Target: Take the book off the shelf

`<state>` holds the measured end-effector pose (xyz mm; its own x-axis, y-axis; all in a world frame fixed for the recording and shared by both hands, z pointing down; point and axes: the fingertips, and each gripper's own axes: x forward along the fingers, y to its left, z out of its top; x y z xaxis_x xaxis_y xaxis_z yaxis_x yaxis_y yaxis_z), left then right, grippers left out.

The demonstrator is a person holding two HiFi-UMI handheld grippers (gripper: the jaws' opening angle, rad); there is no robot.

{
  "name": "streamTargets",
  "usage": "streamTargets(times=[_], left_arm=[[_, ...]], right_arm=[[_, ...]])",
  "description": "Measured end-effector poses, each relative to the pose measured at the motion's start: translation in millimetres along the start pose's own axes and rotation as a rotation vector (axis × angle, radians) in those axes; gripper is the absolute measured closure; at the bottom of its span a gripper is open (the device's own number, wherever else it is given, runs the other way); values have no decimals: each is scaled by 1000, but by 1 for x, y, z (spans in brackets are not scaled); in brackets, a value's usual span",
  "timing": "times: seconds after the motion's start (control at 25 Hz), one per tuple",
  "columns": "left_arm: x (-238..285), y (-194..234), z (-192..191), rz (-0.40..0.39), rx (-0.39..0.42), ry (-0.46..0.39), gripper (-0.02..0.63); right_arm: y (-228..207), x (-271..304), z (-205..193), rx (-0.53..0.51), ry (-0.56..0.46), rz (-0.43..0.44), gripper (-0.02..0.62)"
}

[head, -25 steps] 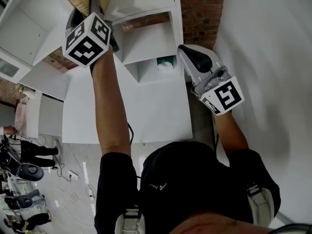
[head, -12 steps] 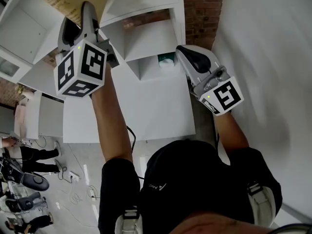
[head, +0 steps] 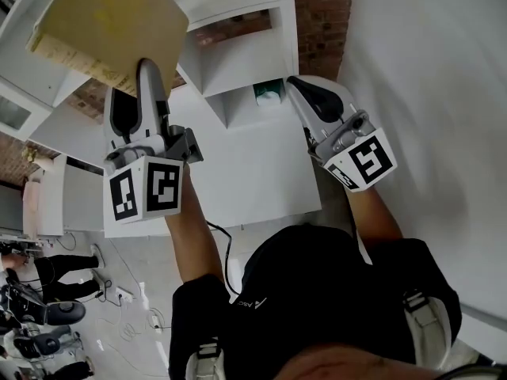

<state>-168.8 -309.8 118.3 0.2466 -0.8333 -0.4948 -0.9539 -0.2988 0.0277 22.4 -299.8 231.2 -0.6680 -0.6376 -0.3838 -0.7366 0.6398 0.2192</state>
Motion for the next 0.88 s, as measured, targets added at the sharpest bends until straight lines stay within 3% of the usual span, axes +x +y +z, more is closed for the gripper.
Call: streamTargets(times=[0.4, 0.88], left_arm=[[-94, -16, -6, -32, -42, -45, 422], [-95, -15, -7, -60, -80, -29, 422]], right_arm=[[31, -25, -7, 7, -14, -46, 594], [33, -11, -9, -20, 21, -74, 595]])
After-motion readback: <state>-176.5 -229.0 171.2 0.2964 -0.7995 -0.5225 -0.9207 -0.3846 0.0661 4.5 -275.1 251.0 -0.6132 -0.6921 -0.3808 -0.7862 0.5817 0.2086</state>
